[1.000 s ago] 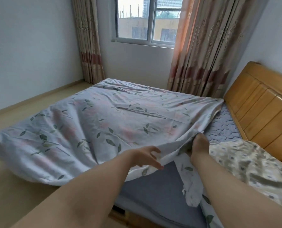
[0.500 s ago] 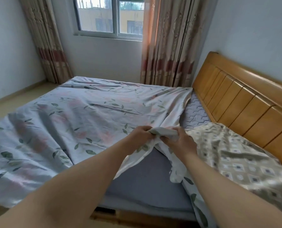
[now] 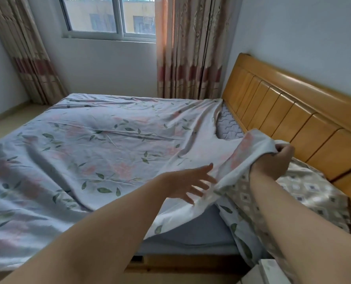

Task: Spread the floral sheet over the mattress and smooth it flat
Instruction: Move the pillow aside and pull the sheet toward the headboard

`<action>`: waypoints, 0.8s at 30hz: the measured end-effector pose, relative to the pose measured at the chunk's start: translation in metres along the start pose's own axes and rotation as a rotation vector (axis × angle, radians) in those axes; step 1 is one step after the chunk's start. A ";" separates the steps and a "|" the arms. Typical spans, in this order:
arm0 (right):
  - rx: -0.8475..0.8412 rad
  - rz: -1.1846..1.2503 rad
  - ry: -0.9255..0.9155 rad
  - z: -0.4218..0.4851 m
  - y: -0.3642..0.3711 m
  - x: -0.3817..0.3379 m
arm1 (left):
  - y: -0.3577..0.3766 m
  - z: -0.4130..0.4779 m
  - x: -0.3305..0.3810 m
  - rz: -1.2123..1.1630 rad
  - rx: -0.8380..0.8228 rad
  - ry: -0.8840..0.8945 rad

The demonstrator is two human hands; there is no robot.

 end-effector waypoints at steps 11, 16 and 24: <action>-0.647 -0.199 -0.211 0.001 -0.024 -0.005 | 0.037 0.046 0.084 -0.508 0.182 0.163; -0.957 0.171 0.327 0.028 -0.035 0.003 | 0.045 0.081 0.094 -0.291 0.525 0.128; -0.798 -0.022 1.124 0.073 -0.045 0.049 | 0.045 0.080 0.115 -0.410 0.419 0.299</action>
Point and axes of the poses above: each hand's wrist, its own z-axis towards the middle knuckle, its own y-axis out of the palm, x = y × z, the point moved 2 cm from there along z, towards the middle knuckle, and after that the axes turned 3 degrees about z, right-handed, at the moved point
